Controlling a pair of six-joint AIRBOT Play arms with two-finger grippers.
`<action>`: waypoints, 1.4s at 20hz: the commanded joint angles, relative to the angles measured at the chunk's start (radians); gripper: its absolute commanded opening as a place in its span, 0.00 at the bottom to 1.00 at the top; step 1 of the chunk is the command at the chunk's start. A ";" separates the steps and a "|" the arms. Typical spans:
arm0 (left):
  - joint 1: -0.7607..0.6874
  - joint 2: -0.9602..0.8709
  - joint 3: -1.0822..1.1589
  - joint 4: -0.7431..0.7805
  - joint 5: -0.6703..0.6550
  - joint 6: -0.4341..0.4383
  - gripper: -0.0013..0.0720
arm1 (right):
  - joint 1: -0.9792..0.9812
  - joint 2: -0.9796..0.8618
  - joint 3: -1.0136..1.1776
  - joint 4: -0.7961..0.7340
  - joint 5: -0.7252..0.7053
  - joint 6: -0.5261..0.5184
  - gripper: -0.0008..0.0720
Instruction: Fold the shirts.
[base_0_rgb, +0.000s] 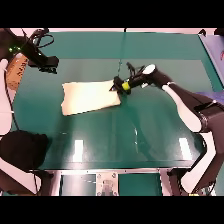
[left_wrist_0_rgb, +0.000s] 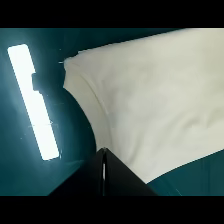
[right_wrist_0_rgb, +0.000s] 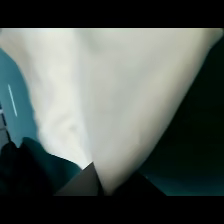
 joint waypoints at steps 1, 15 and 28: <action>0.001 0.000 0.000 0.000 -0.001 0.000 0.04 | -0.096 0.082 0.111 0.013 0.061 0.011 0.03; 0.001 0.000 0.000 0.000 0.000 0.000 0.04 | -1.067 0.386 0.173 -0.020 0.352 0.079 0.03; 0.001 0.000 0.000 -0.004 -0.006 0.000 0.04 | -1.357 0.599 0.055 -0.592 0.630 0.235 0.03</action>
